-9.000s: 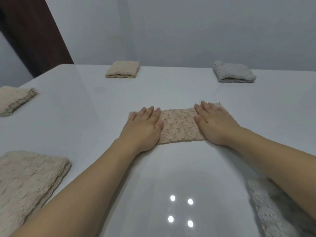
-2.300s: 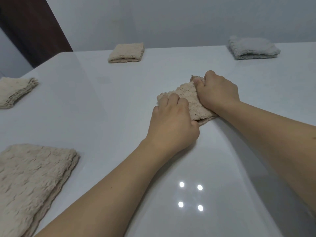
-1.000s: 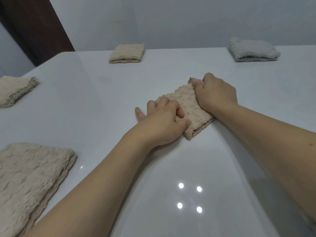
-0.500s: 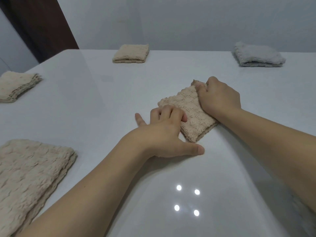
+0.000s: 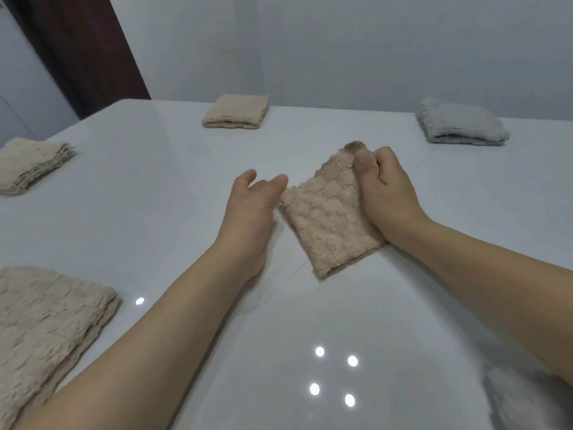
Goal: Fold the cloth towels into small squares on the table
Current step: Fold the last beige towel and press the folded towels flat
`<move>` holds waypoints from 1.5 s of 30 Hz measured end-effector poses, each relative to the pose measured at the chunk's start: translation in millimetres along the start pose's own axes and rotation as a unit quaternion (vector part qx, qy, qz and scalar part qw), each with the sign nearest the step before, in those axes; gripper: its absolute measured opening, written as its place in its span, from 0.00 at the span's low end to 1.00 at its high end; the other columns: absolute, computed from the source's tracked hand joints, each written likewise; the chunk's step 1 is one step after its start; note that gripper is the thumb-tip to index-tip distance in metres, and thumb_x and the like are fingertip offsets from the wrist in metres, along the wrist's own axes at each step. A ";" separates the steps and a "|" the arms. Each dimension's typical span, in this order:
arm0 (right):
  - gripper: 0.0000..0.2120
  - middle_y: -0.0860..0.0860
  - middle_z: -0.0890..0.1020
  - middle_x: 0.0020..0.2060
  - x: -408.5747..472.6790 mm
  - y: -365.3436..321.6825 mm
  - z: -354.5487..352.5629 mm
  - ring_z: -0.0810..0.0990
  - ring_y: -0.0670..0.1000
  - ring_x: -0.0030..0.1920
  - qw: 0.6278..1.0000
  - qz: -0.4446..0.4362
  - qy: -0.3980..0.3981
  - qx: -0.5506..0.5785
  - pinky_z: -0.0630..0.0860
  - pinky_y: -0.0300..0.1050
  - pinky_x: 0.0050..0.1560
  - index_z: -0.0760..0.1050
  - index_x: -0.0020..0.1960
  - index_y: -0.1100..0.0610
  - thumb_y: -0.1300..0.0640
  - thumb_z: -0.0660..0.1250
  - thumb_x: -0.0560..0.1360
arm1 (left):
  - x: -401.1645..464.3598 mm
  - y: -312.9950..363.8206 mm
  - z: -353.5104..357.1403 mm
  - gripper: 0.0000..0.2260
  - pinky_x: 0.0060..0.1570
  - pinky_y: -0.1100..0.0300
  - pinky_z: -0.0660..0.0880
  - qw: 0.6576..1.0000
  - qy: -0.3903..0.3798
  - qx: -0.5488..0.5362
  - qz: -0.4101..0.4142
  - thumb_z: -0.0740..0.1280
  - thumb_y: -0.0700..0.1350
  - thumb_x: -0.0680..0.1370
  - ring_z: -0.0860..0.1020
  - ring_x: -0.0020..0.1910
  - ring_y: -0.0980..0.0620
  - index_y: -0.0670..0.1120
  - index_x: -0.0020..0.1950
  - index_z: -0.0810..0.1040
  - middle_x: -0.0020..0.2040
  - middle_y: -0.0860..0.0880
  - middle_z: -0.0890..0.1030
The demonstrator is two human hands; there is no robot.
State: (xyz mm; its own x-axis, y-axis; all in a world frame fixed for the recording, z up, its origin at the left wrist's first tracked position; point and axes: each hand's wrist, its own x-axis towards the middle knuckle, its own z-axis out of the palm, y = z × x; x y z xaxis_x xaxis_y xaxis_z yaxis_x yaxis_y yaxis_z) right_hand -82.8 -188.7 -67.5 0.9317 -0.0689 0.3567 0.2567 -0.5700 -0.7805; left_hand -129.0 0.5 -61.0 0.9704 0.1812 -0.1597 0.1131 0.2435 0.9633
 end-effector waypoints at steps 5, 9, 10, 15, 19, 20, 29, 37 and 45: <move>0.14 0.44 0.69 0.36 7.9 3.2 -6.2 0.68 0.39 0.34 0.984 0.033 0.017 0.172 0.69 0.35 0.37 0.65 0.45 0.54 0.44 0.57 0.81 | 7.8 11.2 42.8 0.26 0.63 0.48 0.76 0.994 -0.008 -0.071 -0.081 0.72 0.52 0.76 0.82 0.56 0.49 0.38 0.67 0.70 0.58 0.45 0.80; 0.14 0.44 0.71 0.35 25.4 -21.7 -25.8 0.70 0.39 0.34 0.978 0.068 -0.019 0.199 0.71 0.35 0.36 0.66 0.45 0.55 0.45 0.58 0.80 | 14.2 24.0 61.3 0.13 0.50 0.53 0.81 0.991 -0.031 -0.056 -0.118 0.66 0.50 0.81 0.84 0.44 0.53 0.41 0.57 0.77 0.43 0.50 0.86; 0.14 0.45 0.72 0.36 32.2 -30.8 -32.4 0.71 0.40 0.35 0.975 0.079 -0.035 0.205 0.73 0.37 0.37 0.66 0.46 0.55 0.44 0.58 0.80 | 15.8 29.5 64.5 0.14 0.44 0.56 0.81 0.990 -0.040 -0.040 -0.131 0.64 0.52 0.81 0.84 0.40 0.54 0.41 0.55 0.79 0.41 0.51 0.86; 0.15 0.47 0.74 0.38 60.6 -60.1 -60.0 0.74 0.42 0.38 0.965 0.141 -0.058 0.214 0.75 0.39 0.39 0.67 0.47 0.56 0.43 0.58 0.80 | 26.9 59.3 84.3 0.21 0.48 0.55 0.81 0.978 -0.067 -0.059 -0.187 0.62 0.56 0.82 0.85 0.46 0.51 0.40 0.61 0.79 0.49 0.46 0.86; 0.20 0.47 0.75 0.40 70.8 -53.6 -79.8 0.74 0.45 0.39 0.973 0.189 -0.065 0.116 0.75 0.44 0.42 0.67 0.50 0.58 0.40 0.55 0.80 | 35.8 61.3 110.2 0.26 0.56 0.43 0.79 0.983 0.019 0.104 -0.148 0.64 0.62 0.77 0.83 0.52 0.43 0.38 0.56 0.76 0.54 0.40 0.82; 0.21 0.46 0.74 0.39 71.2 -48.2 -86.9 0.73 0.45 0.38 0.977 0.190 -0.072 0.072 0.73 0.44 0.40 0.67 0.50 0.58 0.39 0.53 0.80 | 34.1 59.9 118.9 0.22 0.53 0.48 0.80 0.978 0.037 0.154 -0.133 0.61 0.60 0.79 0.82 0.48 0.47 0.40 0.53 0.75 0.51 0.43 0.81; 0.19 0.50 0.74 0.35 63.6 19.1 -175.3 0.72 0.49 0.34 0.971 0.178 -0.137 -0.081 0.64 0.46 0.30 0.64 0.49 0.58 0.42 0.48 0.82 | -29.5 32.6 224.4 0.11 0.27 0.68 0.67 0.951 0.123 0.282 0.010 0.54 0.52 0.85 0.71 0.30 0.61 0.46 0.49 0.66 0.37 0.52 0.73; 0.18 0.50 0.73 0.36 63.8 72.0 -232.4 0.71 0.48 0.35 0.956 0.231 -0.168 -0.072 0.63 0.45 0.31 0.64 0.50 0.59 0.43 0.49 0.82 | -40.8 -0.6 292.6 0.11 0.32 0.57 0.68 0.930 0.123 0.346 -0.009 0.55 0.51 0.85 0.74 0.34 0.51 0.45 0.48 0.65 0.35 0.50 0.75; 0.19 0.49 0.74 0.38 69.8 122.5 -265.6 0.73 0.50 0.38 0.951 0.244 -0.181 -0.050 0.64 0.47 0.33 0.64 0.52 0.59 0.43 0.50 0.82 | -37.2 -30.7 344.3 0.11 0.28 0.62 0.62 0.906 0.119 0.402 -0.051 0.54 0.52 0.85 0.73 0.34 0.56 0.45 0.51 0.65 0.37 0.50 0.76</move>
State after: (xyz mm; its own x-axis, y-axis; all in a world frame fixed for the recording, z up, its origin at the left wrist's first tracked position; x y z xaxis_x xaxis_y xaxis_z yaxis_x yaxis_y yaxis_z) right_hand -54.6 -480.8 -1.8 0.9659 -0.0686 -0.2496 -0.2375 -0.6184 -0.7491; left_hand -95.1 -341.9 -10.4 0.8833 0.4212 -0.2056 0.4112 -0.4860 0.7711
